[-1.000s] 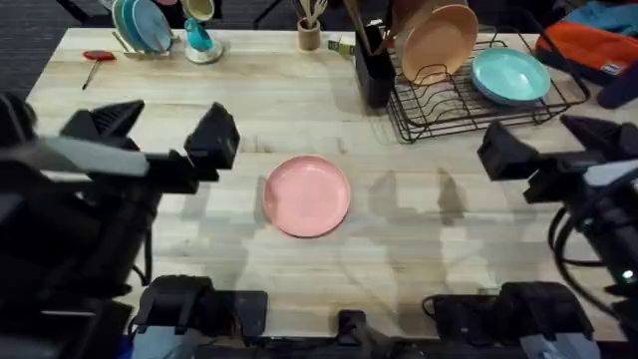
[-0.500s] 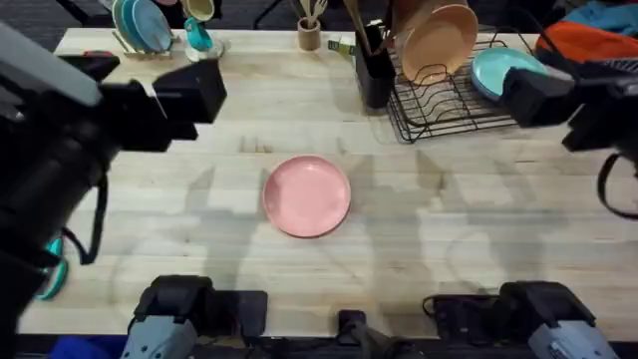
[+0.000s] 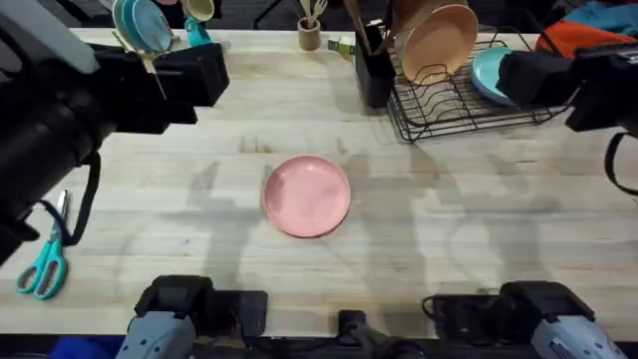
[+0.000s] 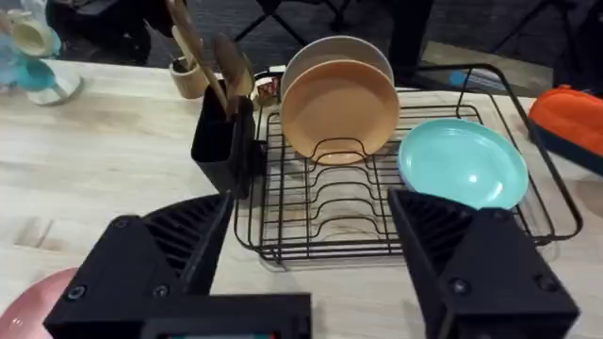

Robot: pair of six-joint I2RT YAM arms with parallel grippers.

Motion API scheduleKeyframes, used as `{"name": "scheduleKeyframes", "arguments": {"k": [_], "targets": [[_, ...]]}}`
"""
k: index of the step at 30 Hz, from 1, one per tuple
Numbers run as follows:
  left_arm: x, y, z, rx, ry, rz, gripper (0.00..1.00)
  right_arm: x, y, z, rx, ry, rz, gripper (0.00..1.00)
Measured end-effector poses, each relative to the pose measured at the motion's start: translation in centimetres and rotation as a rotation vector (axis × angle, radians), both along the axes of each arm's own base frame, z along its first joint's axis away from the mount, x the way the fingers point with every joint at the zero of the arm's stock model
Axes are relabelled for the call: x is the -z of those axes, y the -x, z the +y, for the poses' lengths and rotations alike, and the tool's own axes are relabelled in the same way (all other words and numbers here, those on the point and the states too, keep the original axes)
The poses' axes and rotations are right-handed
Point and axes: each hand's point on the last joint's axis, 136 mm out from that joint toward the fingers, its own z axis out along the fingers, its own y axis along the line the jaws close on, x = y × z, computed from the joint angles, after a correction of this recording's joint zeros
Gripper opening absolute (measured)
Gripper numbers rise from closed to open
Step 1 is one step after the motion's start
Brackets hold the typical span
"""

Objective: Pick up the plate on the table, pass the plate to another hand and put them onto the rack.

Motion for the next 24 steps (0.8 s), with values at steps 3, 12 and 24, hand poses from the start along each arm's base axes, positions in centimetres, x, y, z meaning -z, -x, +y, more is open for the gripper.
{"name": "scheduleKeyframes", "arguments": {"k": [3,12,24], "targets": [[-0.1,0.0,0.0,0.0,0.0,-0.002,0.994,0.0,0.0,0.1,-0.007,-0.003,0.003,0.995],[2.3,1.0,0.0,0.0,0.0,0.101,0.993,3.1,1.4,0.2,-0.011,-0.006,0.143,0.996],[7.1,4.1,0.0,0.0,-0.002,0.334,0.993,6.6,3.7,0.3,-0.013,-0.011,0.316,0.995]]}}
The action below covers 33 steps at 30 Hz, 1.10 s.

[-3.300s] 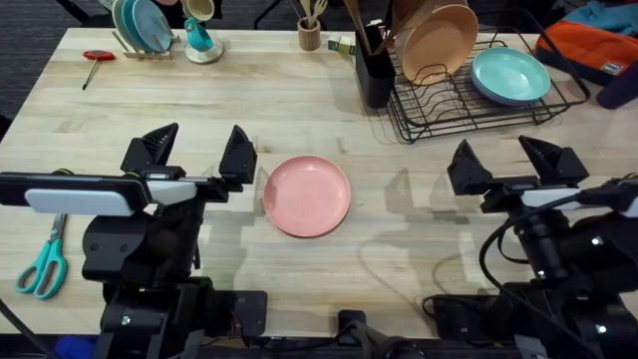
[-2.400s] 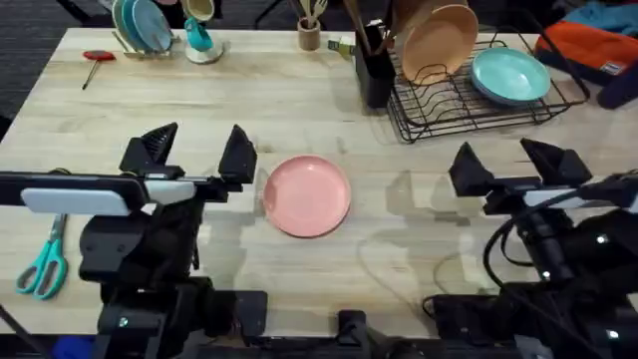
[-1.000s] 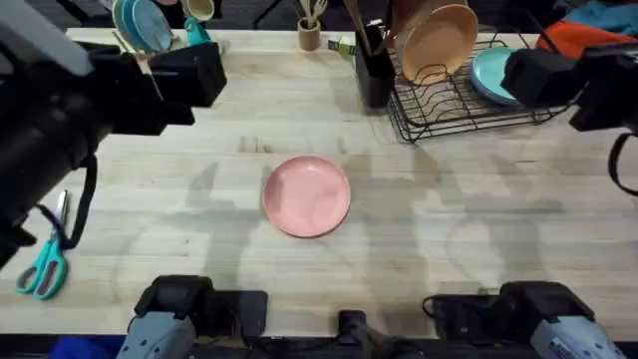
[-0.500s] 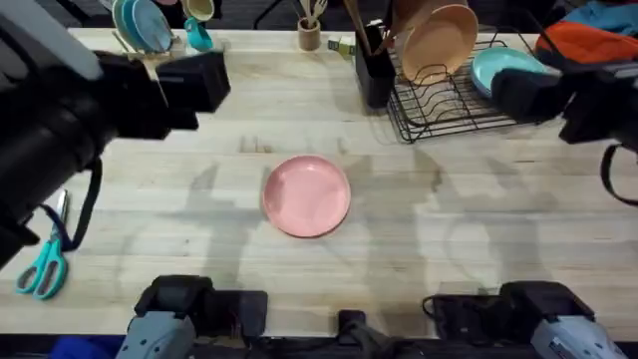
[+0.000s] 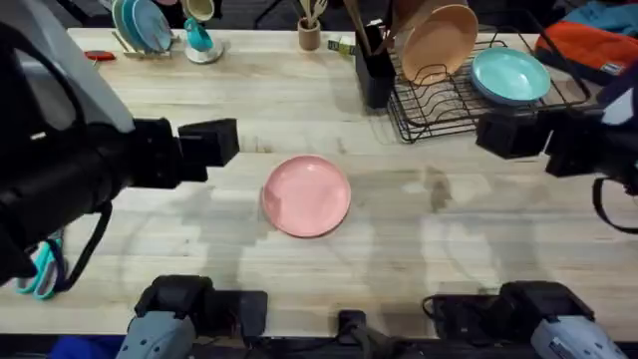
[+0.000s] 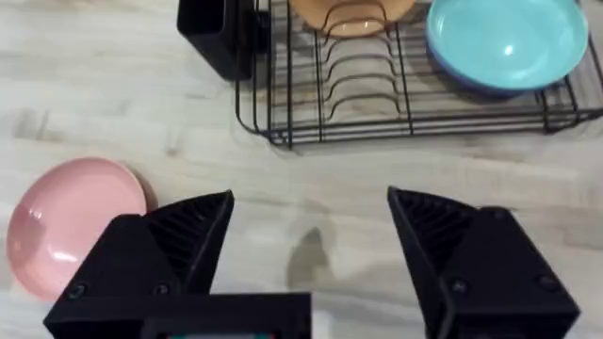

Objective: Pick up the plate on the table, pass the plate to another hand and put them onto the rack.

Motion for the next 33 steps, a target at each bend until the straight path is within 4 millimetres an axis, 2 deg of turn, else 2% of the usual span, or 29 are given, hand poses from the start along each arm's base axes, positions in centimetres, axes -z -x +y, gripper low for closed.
{"name": "scheduleKeyframes", "arguments": {"k": [7,18,33], "targets": [[0.7,0.5,0.0,0.0,0.0,0.035,0.994,1.3,1.1,0.0,0.0,0.0,0.069,0.996],[0.8,0.5,-0.3,0.014,0.012,0.046,0.994,1.5,1.2,0.0,0.017,-0.022,0.082,0.996],[6.1,-2.2,-1.7,0.066,0.073,0.311,0.994,1.5,1.2,0.0,0.019,-0.024,0.083,0.996]]}}
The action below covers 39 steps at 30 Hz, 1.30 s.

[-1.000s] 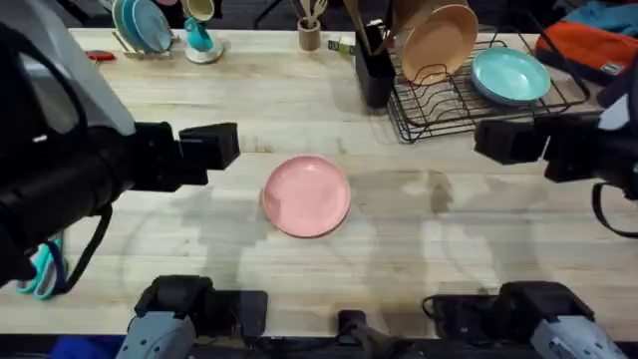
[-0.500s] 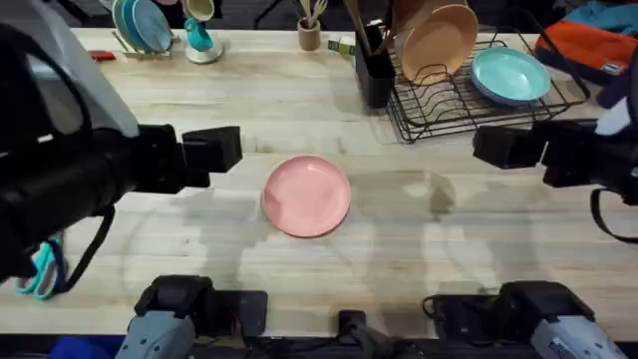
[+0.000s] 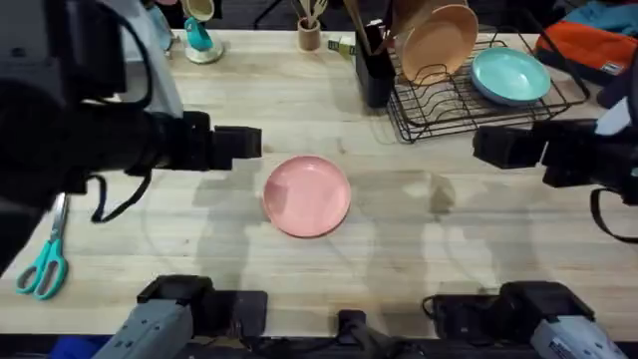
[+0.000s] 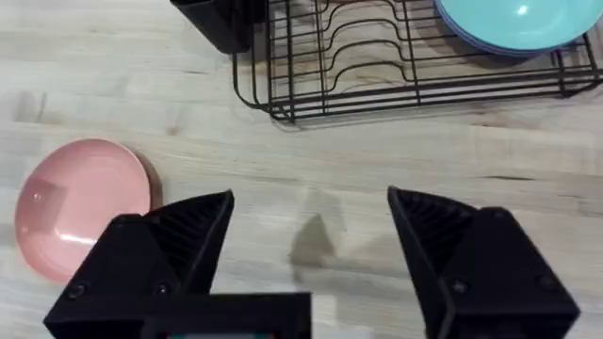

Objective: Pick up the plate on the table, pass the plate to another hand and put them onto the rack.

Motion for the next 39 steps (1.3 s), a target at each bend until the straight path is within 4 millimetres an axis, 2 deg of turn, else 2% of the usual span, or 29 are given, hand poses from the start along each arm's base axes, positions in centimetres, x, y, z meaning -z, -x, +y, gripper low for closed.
{"name": "scheduleKeyframes", "arguments": {"k": [9,22,28,39], "targets": [[3.7,-1.5,-0.4,0.011,0.012,0.159,0.995,0.0,0.0,0.0,0.0,0.0,0.0,0.995],[8.6,-2.6,-3.3,0.121,-0.007,0.326,0.995,0.0,0.0,0.0,0.0,0.0,0.0,0.996],[11.0,-3.2,-3.4,0.122,-0.014,0.393,0.995,0.0,0.0,0.0,0.0,0.0,0.0,0.996],[14.7,-3.0,-3.4,0.12,-0.025,0.519,0.995,0.0,0.0,0.0,0.0,0.0,0.0,0.996]]}}
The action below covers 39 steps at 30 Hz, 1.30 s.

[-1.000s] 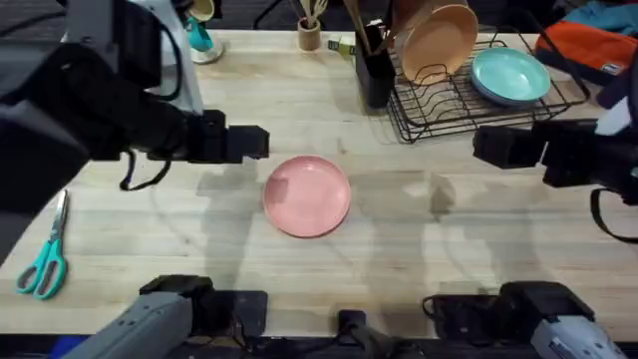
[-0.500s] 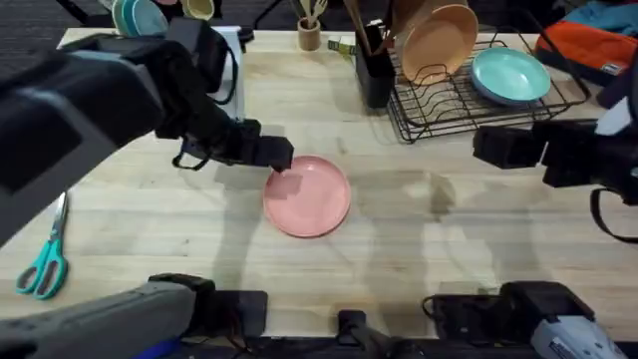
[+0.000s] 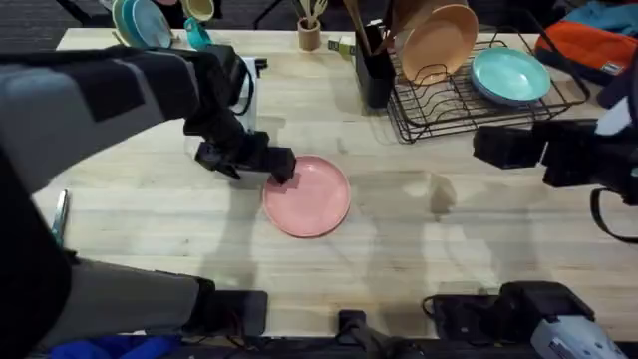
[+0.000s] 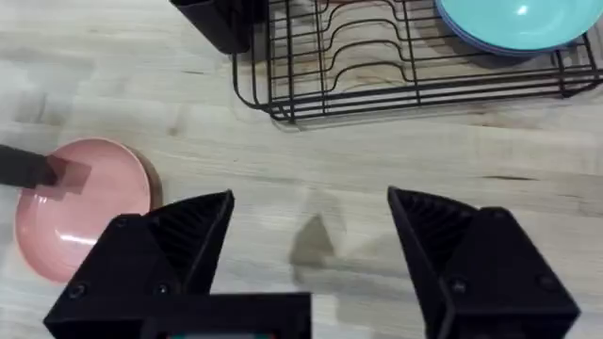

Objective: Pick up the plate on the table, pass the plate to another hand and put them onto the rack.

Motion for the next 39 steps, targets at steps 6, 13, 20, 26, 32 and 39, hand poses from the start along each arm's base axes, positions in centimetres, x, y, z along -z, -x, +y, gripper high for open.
{"name": "scheduleKeyframes", "arguments": {"k": [6,13,20,26,32,39], "targets": [[0.2,-0.4,0.1,-0.007,-0.01,0.014,0.995,0.0,0.0,0.0,0.0,0.0,0.0,0.996],[0.3,-0.5,0.1,-0.011,-0.014,0.02,0.995,0.0,0.0,0.0,0.0,0.0,0.0,0.996],[0.5,-0.2,-0.3,0.033,-0.065,0.019,0.995,0.0,0.0,0.0,0.0,0.0,0.0,0.996],[0.6,-0.1,-1.2,0.105,-0.126,0.004,0.995,0.0,0.0,0.0,0.0,0.0,0.0,0.996],[0.6,-0.1,-1.8,0.128,-0.13,-0.002,0.995,0.0,0.0,0.0,0.0,0.0,0.0,0.995],[0.6,0.0,-1.9,0.132,-0.129,-0.003,0.816,0.0,0.0,0.0,0.001,0.0,0.0,0.996]]}}
